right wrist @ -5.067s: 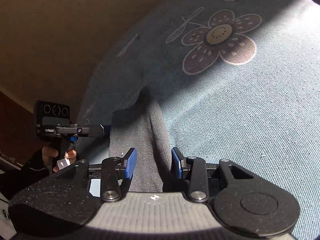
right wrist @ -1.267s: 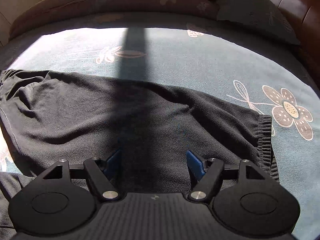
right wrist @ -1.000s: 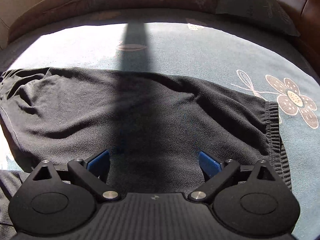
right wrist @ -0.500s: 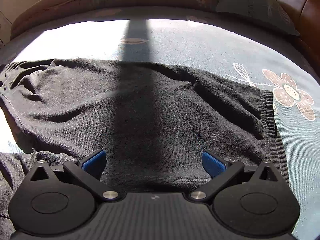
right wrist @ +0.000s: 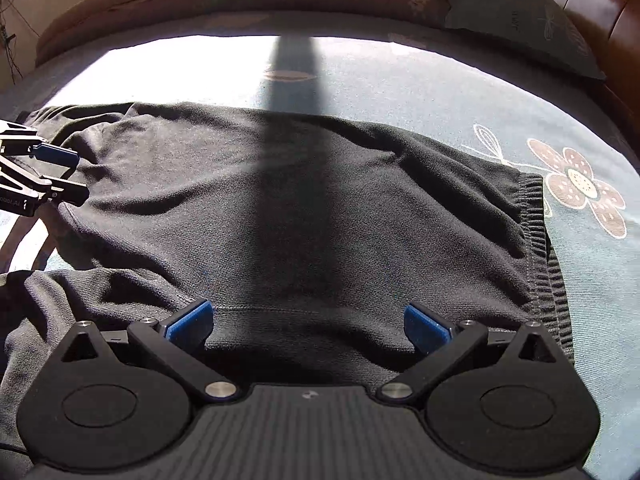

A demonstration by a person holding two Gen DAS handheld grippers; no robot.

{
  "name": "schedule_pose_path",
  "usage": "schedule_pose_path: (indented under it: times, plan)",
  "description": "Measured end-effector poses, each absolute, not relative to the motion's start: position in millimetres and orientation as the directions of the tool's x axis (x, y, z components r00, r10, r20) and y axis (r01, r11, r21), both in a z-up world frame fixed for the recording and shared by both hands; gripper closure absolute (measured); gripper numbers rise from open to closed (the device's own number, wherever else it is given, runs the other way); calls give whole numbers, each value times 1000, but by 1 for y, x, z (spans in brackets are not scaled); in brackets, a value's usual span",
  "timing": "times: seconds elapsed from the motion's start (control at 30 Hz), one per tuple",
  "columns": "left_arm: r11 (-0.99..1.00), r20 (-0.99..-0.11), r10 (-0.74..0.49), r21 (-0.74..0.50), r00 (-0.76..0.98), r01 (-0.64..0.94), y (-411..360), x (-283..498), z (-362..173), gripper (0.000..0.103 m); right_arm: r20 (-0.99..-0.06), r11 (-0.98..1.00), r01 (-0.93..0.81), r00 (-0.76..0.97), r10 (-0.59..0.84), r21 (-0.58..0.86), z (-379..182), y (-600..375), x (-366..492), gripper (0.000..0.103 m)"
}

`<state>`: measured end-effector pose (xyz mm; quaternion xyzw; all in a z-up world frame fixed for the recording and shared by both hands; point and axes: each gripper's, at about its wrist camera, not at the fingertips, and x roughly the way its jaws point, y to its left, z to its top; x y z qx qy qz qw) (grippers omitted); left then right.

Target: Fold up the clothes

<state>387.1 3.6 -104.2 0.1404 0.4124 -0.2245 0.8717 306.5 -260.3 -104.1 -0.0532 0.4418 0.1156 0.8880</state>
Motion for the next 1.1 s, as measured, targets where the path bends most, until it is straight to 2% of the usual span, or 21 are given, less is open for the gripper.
schedule_pose_path:
  times: [0.13,0.2,0.3,0.53,0.73,0.8,0.93,1.1]
  plan:
    - [852,-746,-374,-41,552,522,-4,364,-71,38,-776,957,-288,606,172,-12,-93,-271,272,0]
    - [831,-748,-446,-143,492,537,-9,354,-63,36,-781,954,-298,600,173,-18,-95,-273,262,0]
    - [800,-735,-517,-233,438,552,-21,335,-64,35,-782,951,-308,598,175,-22,-99,-274,250,0]
    - [695,-705,-639,-358,308,623,-65,301,-80,35,-788,943,-334,582,202,-5,-103,-272,227,0]
    - [708,-725,-623,-363,293,607,-93,323,-108,37,-786,953,-303,587,194,8,-98,-283,211,0]
    - [717,-723,-630,-399,285,572,-91,331,-103,37,-786,958,-287,589,190,16,-97,-289,205,0]
    - [751,-706,-601,-339,374,567,-74,317,-71,37,-787,966,-259,591,175,20,-97,-301,192,0]
    - [763,-708,-580,-300,402,572,-49,272,-57,29,-804,971,-228,564,189,69,-113,-310,184,0]
